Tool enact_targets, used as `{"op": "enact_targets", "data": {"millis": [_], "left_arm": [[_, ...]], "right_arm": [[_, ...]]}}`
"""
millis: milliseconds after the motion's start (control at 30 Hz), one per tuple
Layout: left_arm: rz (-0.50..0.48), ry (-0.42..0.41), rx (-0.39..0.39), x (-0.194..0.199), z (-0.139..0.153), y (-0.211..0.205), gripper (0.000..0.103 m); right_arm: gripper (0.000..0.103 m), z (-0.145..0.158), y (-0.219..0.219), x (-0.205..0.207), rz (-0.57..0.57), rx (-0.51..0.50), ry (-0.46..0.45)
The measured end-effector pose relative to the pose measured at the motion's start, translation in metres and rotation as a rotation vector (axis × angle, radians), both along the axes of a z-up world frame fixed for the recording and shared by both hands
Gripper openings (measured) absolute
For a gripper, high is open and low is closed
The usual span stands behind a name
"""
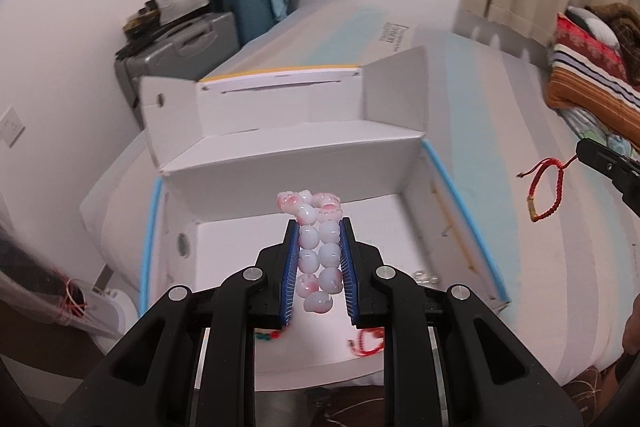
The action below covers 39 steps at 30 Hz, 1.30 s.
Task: Organize jewelry
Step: 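Carry the pink-white and red string bracelets to the white box with both tools, then open both tools to drop the bracelets into the box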
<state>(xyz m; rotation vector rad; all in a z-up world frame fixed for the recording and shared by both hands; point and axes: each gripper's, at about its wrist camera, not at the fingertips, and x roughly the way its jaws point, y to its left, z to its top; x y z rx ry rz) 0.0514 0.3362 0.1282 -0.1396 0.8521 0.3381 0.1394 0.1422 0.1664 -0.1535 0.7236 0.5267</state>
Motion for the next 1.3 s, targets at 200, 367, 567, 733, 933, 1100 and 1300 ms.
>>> {"op": "enact_targets", "data": {"millis": [200, 367, 567, 733, 933, 1100, 1300], "left_arm": [[0.050, 0.010, -0.020, -0.013, -0.011, 0.033, 0.019], [0.077, 0.032, -0.037, -0.020, -0.027, 0.053, 0.019], [0.093, 0.058, -0.061, -0.023, -0.047, 0.069, 0.019], [0.095, 0.084, -0.080, -0.021, -0.063, 0.078, 0.019], [0.115, 0.099, -0.089, -0.020, -0.074, 0.088, 0.025], [0.116, 0.070, -0.031, -0.020, -0.070, 0.085, 0.076], [0.105, 0.054, 0.006, -0.022, -0.064, 0.077, 0.097]], "right_arm": [[0.005, -0.012, 0.039, -0.010, 0.058, -0.007, 0.013], [0.005, -0.028, 0.070, -0.019, 0.101, -0.015, 0.032], [0.005, -0.052, 0.101, -0.023, 0.137, -0.040, 0.070], [0.005, -0.074, 0.119, -0.024, 0.154, -0.059, 0.103], [0.008, -0.093, 0.131, -0.024, 0.155, -0.089, 0.142], [0.062, -0.097, 0.132, -0.025, 0.121, -0.087, 0.125], [0.087, -0.095, 0.127, -0.028, 0.115, -0.070, 0.109]]}}
